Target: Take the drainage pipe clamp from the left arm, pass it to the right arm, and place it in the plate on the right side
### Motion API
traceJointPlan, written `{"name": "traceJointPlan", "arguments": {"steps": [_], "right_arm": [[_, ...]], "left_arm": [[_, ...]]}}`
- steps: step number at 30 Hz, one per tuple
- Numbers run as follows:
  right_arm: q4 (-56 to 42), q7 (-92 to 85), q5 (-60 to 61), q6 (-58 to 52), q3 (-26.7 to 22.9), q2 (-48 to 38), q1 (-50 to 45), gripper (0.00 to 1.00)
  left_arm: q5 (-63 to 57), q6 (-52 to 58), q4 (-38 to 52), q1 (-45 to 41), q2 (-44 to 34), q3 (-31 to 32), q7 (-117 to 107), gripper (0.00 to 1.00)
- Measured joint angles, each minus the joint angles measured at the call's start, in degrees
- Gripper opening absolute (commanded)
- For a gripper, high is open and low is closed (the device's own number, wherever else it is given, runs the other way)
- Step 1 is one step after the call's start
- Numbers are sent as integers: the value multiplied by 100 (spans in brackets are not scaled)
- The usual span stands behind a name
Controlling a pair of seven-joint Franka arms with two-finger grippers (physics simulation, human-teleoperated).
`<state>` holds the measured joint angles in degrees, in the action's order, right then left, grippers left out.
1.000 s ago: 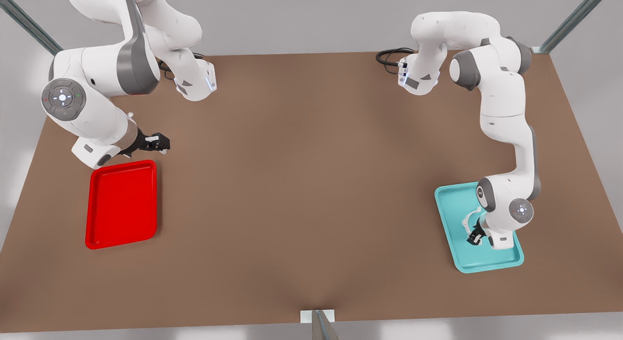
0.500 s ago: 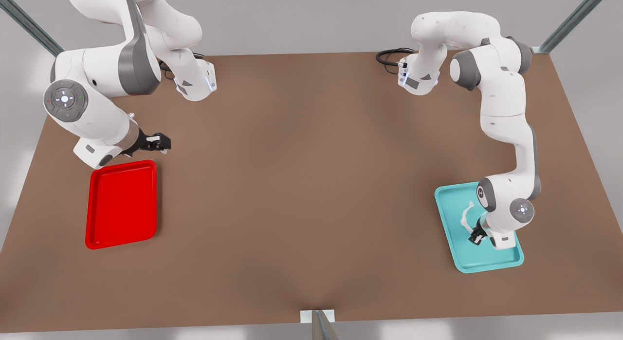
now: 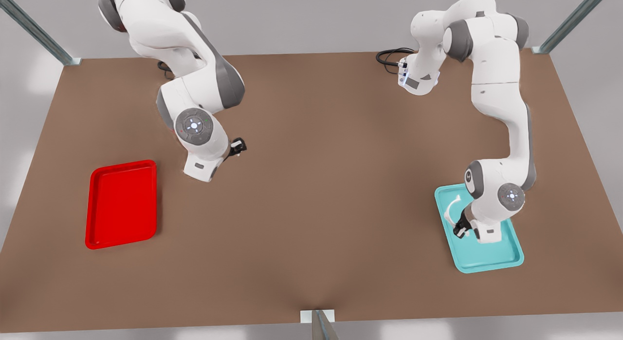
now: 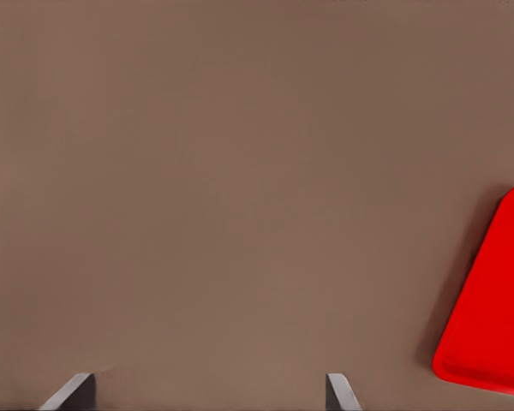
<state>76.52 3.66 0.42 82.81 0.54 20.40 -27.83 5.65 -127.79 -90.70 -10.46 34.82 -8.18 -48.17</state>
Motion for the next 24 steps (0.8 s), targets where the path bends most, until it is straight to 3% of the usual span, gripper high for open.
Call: {"name": "traceJointPlan", "arguments": {"steps": [6,11,18,24], "right_arm": [[96,6,238,975,-1,405,-736,100],[486,25,581,2037,-2,624,-1062,100],[840,103,826,3092,-1,706,-1256,100],[1405,162,859,3809,-2,648,-1276,100]], "left_arm": [[338,642,401,-1468,16,3,-1182,21],[423,1001,1888,-2560,998,315,-2755,21],[471,1285,2768,-2834,1278,589,-5034,21],[544,1375,2905,-2886,1325,621,-6431,21]]}}
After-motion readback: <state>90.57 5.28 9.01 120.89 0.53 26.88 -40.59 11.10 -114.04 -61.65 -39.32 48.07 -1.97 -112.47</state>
